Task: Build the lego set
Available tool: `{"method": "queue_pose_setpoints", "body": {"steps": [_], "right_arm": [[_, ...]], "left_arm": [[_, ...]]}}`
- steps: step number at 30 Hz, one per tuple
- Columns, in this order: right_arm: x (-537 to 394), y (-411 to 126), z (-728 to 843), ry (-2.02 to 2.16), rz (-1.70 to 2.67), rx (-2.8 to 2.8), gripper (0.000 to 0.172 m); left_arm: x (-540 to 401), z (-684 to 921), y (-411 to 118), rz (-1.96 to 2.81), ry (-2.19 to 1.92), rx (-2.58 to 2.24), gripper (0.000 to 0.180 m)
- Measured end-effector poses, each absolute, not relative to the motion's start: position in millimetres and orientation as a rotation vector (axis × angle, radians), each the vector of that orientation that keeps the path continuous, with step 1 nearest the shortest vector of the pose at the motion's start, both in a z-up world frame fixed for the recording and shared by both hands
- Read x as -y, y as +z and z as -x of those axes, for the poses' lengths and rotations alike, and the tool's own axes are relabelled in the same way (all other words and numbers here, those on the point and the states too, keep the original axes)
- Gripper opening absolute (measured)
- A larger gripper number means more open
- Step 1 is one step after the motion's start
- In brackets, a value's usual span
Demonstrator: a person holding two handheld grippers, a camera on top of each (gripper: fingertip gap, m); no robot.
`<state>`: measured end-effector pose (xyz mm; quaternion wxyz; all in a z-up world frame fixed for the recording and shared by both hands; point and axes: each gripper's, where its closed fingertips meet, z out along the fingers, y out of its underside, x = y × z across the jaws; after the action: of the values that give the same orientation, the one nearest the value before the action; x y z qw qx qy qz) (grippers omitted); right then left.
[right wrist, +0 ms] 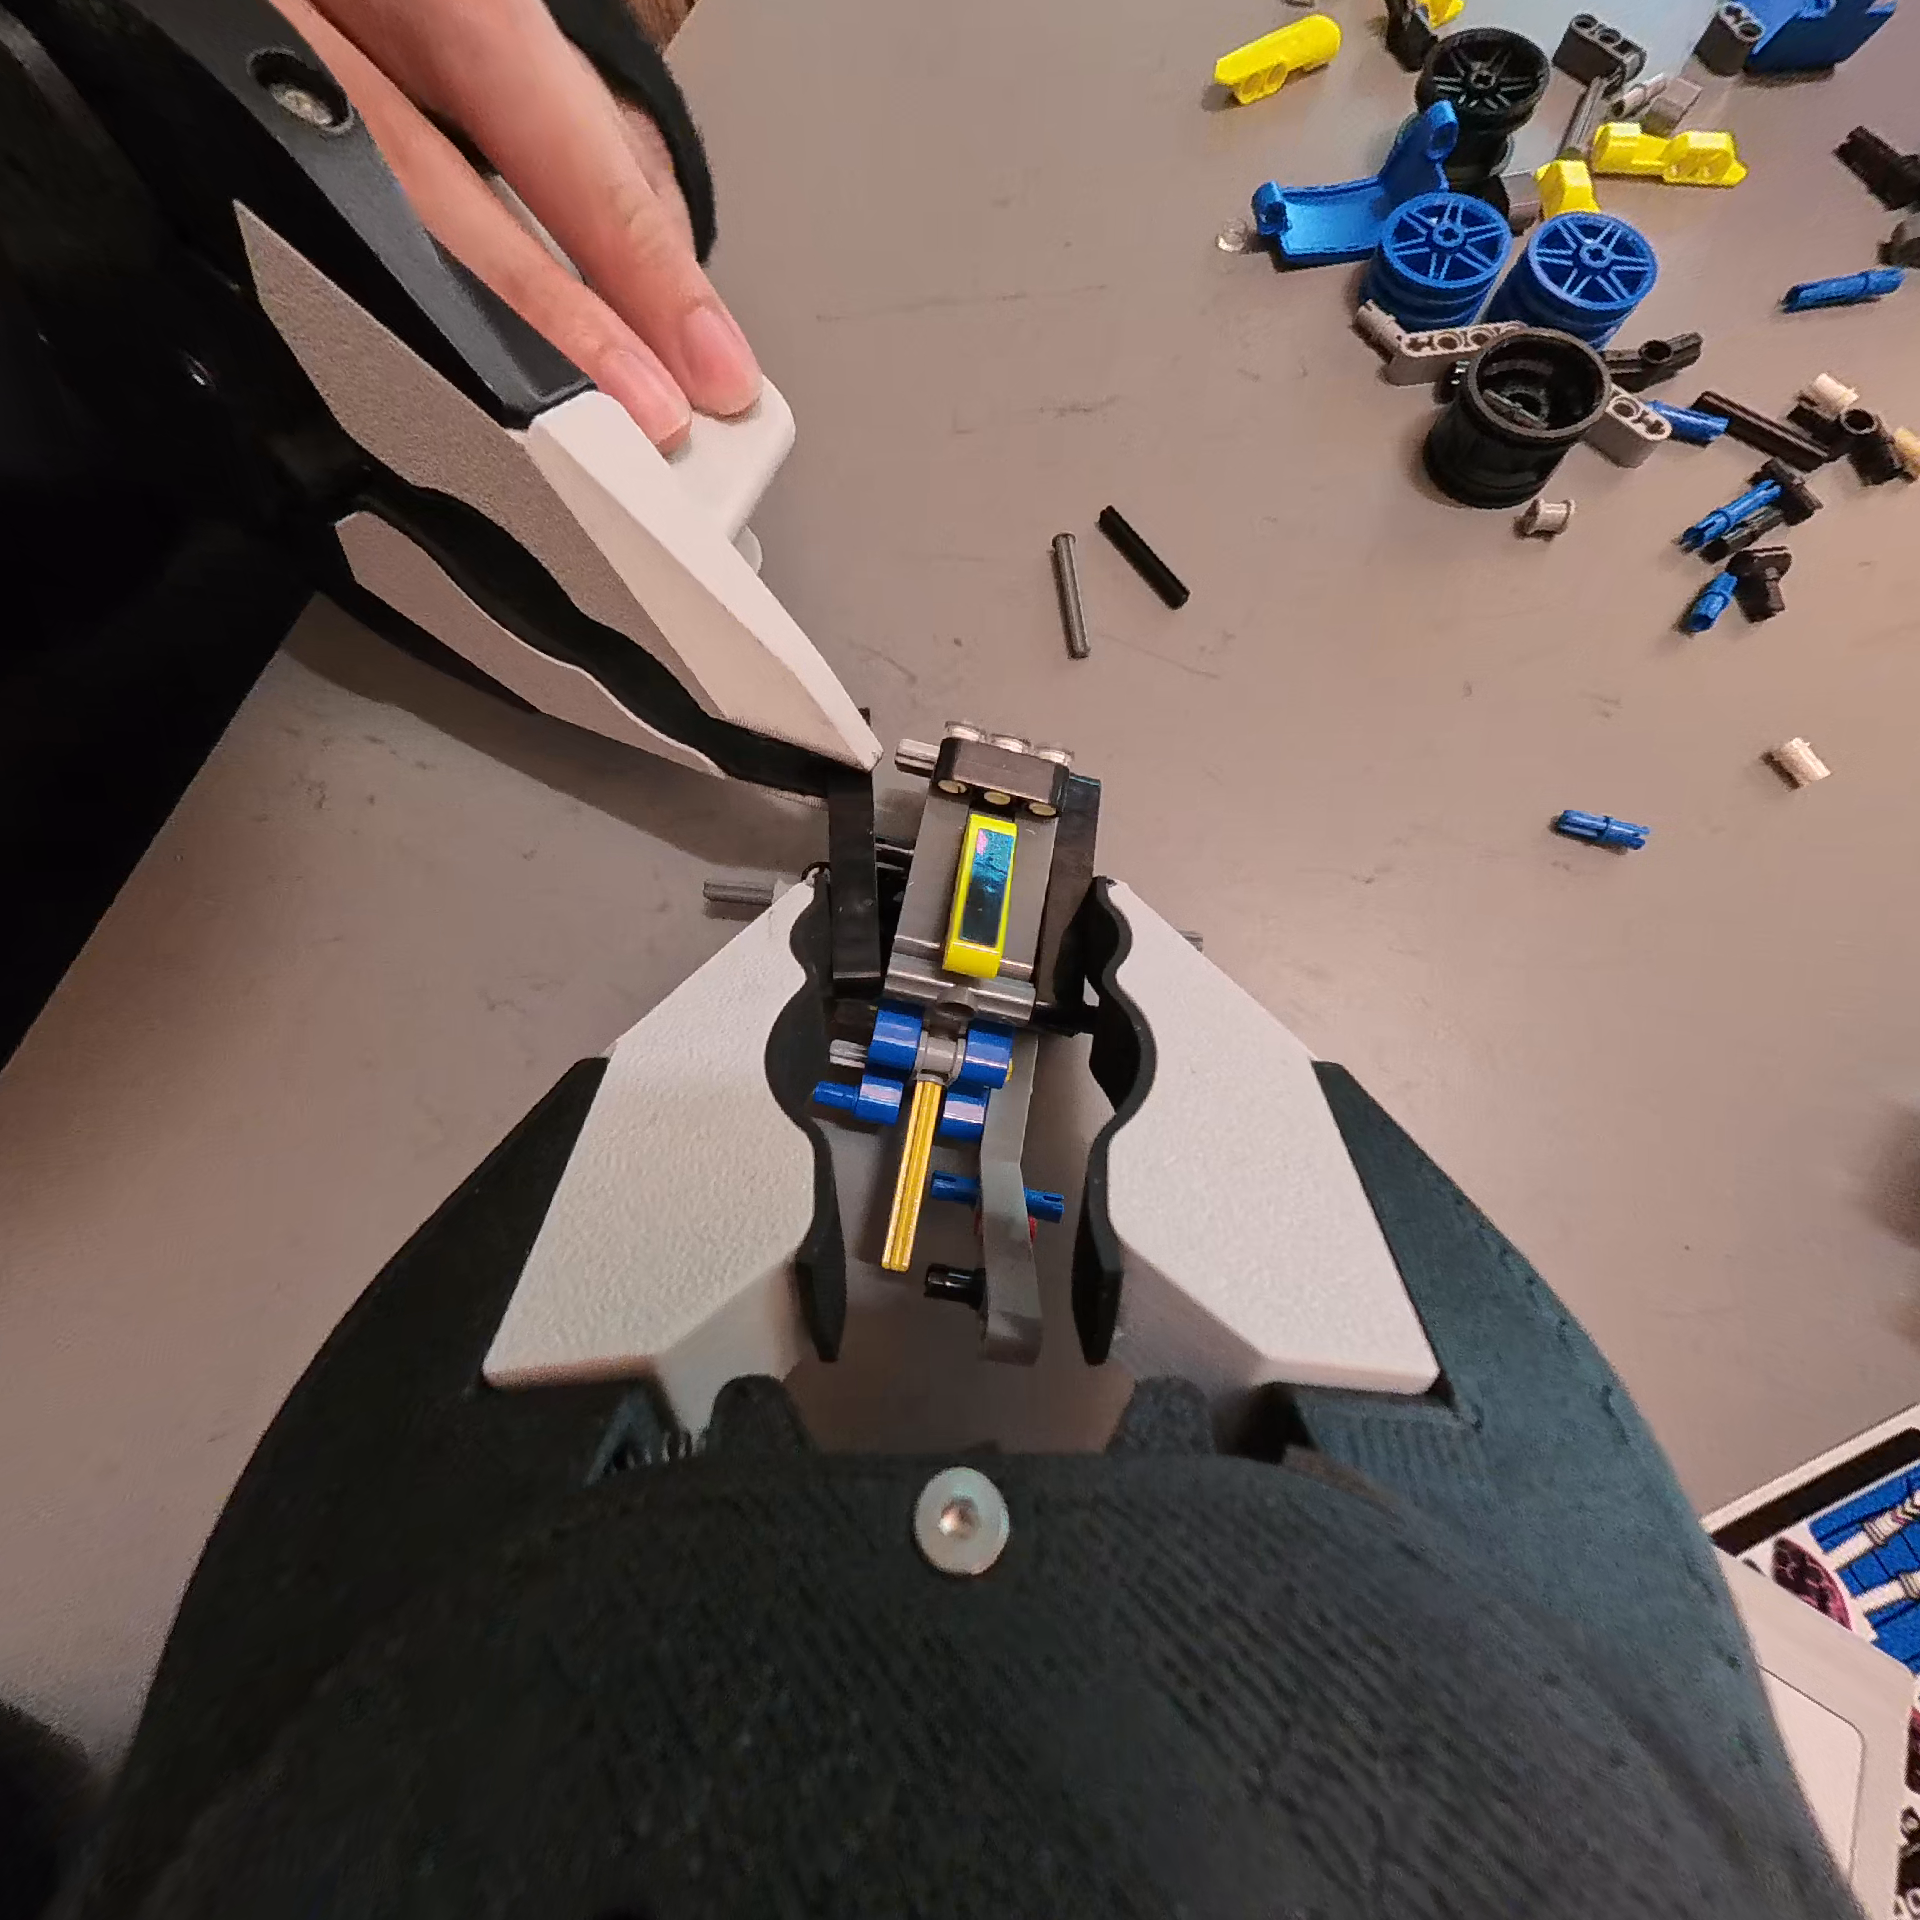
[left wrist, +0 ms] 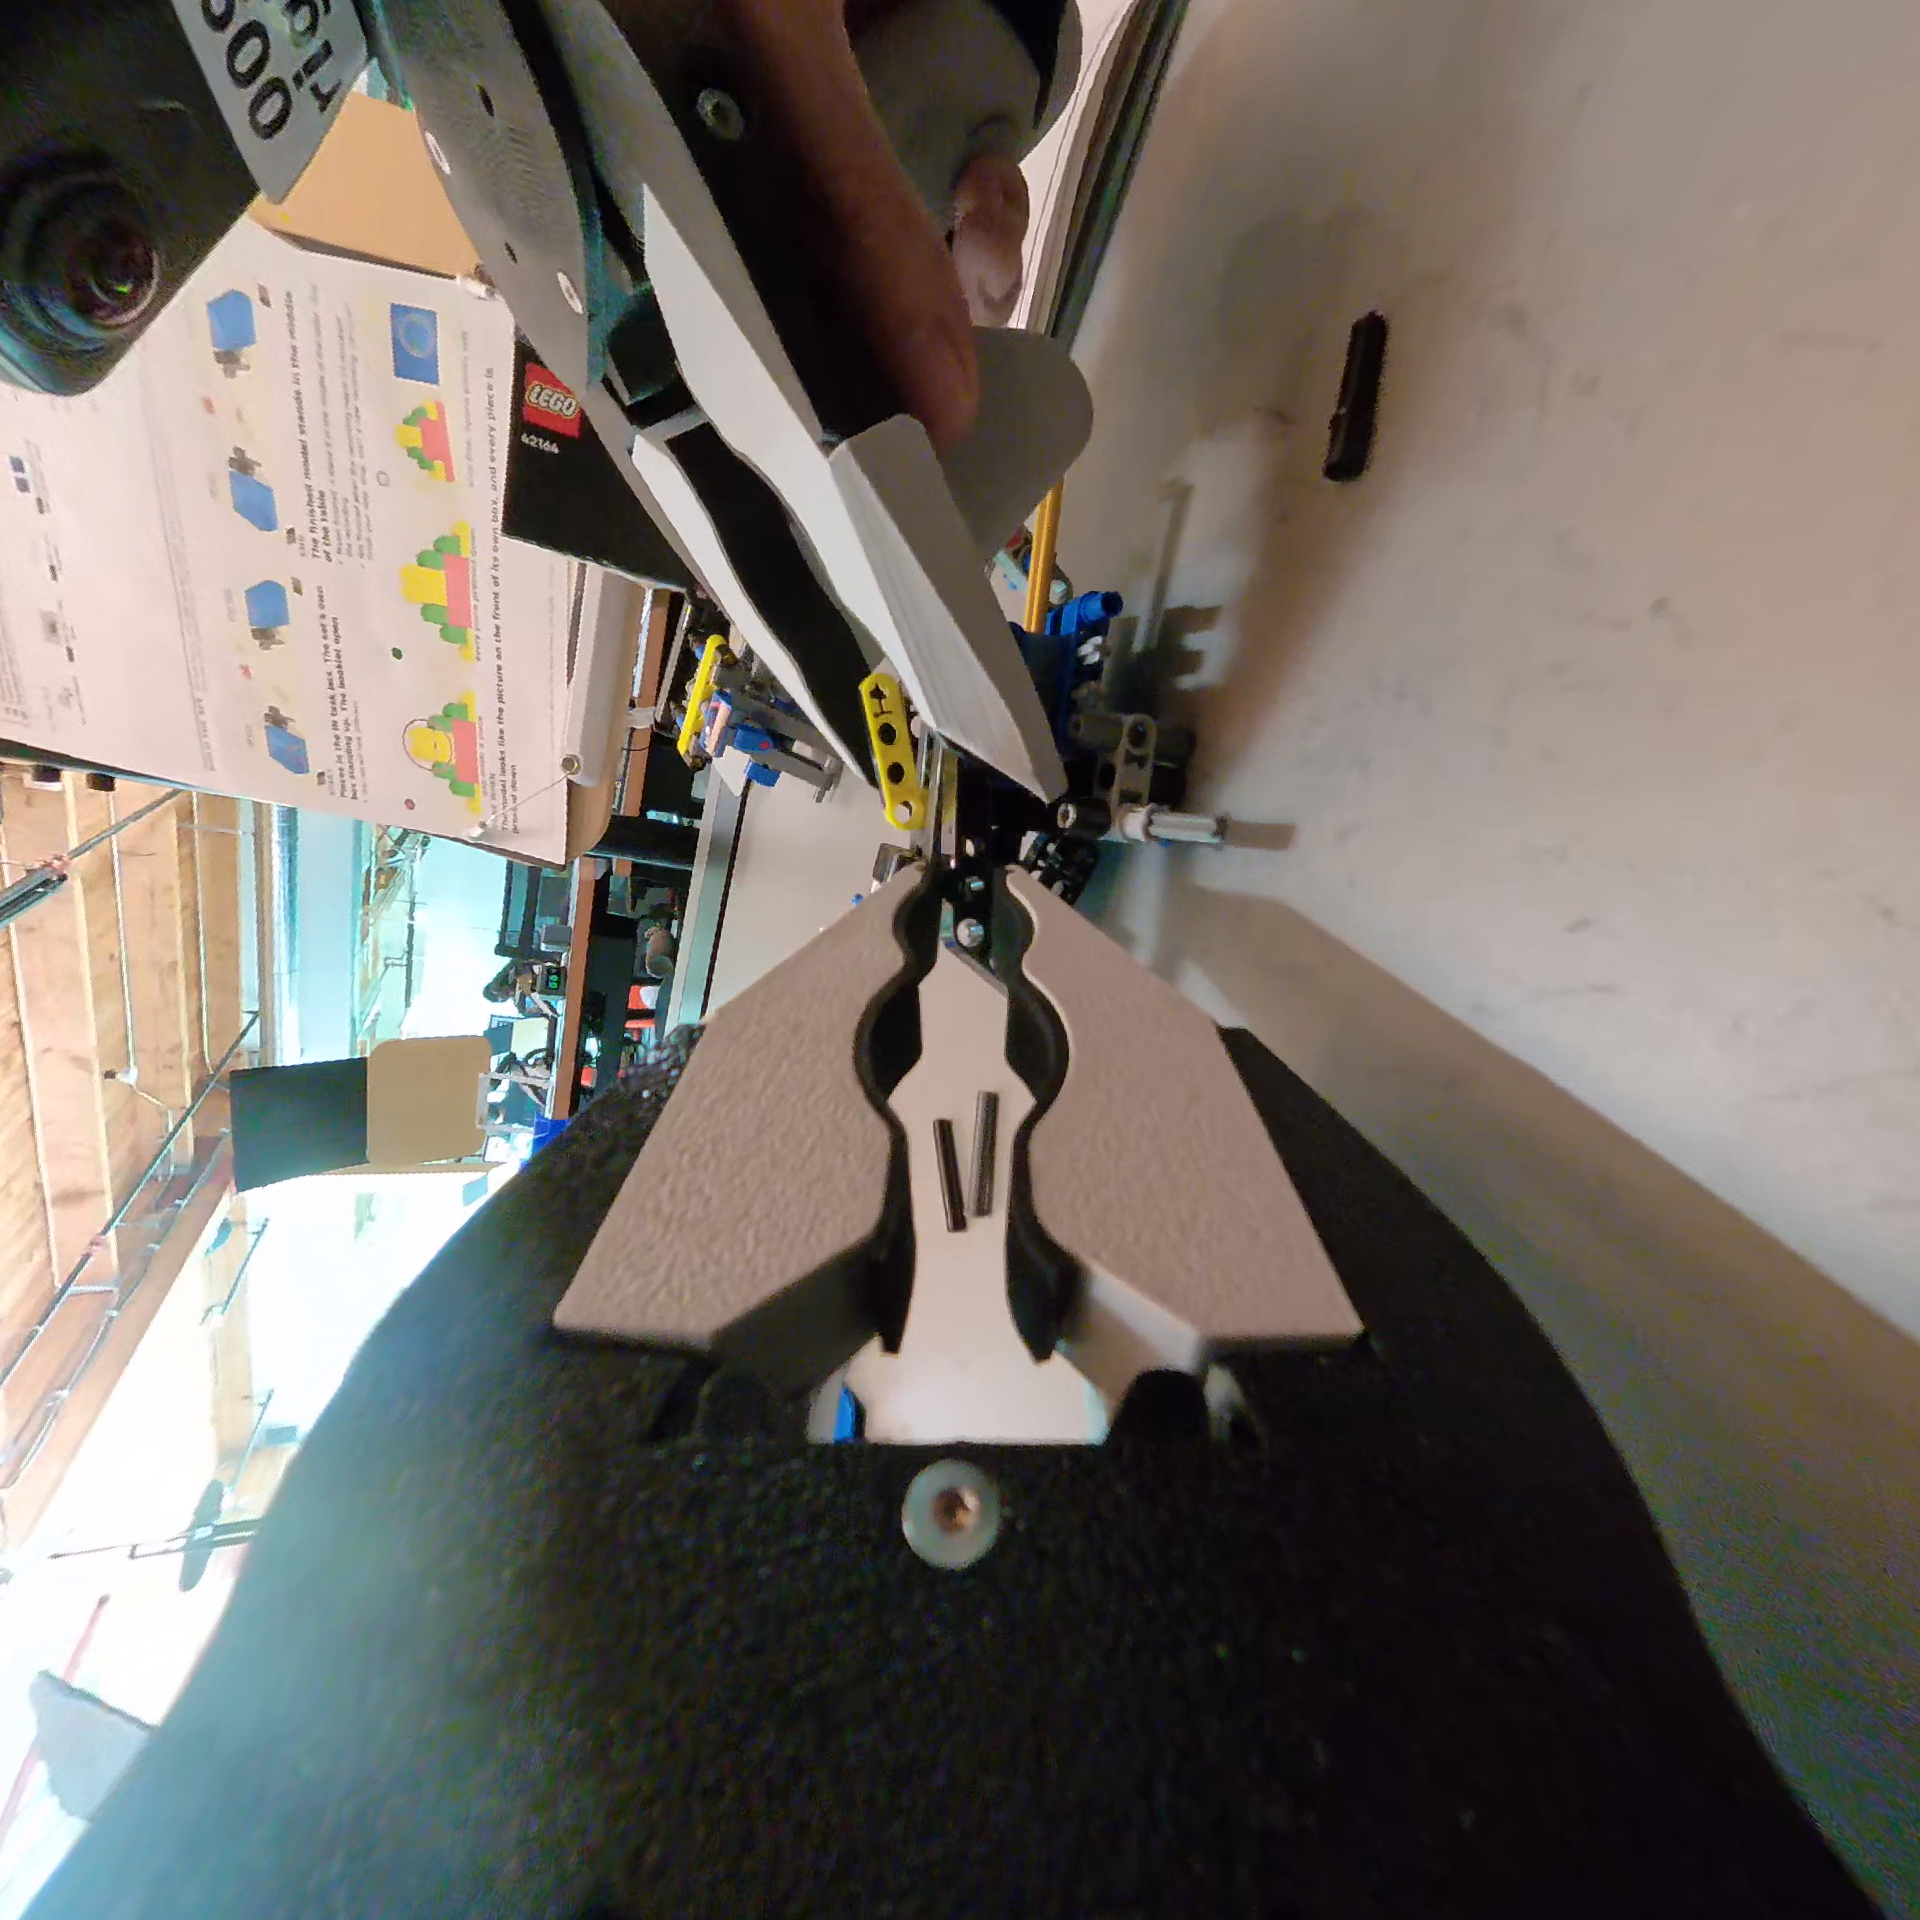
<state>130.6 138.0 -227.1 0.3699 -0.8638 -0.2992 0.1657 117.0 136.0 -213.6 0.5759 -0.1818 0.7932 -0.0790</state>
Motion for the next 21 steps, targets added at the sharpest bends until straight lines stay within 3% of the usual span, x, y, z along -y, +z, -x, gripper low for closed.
{"method": "queue_pose_setpoints", "body": {"steps": [1,15,21], "right_arm": [[-137.3,-227.0,-130.2,0.433,2.213,0.772,0.047],[-137.7,-227.2,-128.1,0.420,2.192,0.783,0.047],[-134.6,-227.2,-126.5,0.421,2.181,0.807,0.047]], "left_arm": [[-135.5,-117.2,-213.0,0.418,-0.184,-1.856,0.005],[-135.2,-115.4,-214.7,0.541,-0.418,-1.916,0.007],[-132.4,-111.9,-208.4,0.894,-0.966,-1.990,0.029]]}}
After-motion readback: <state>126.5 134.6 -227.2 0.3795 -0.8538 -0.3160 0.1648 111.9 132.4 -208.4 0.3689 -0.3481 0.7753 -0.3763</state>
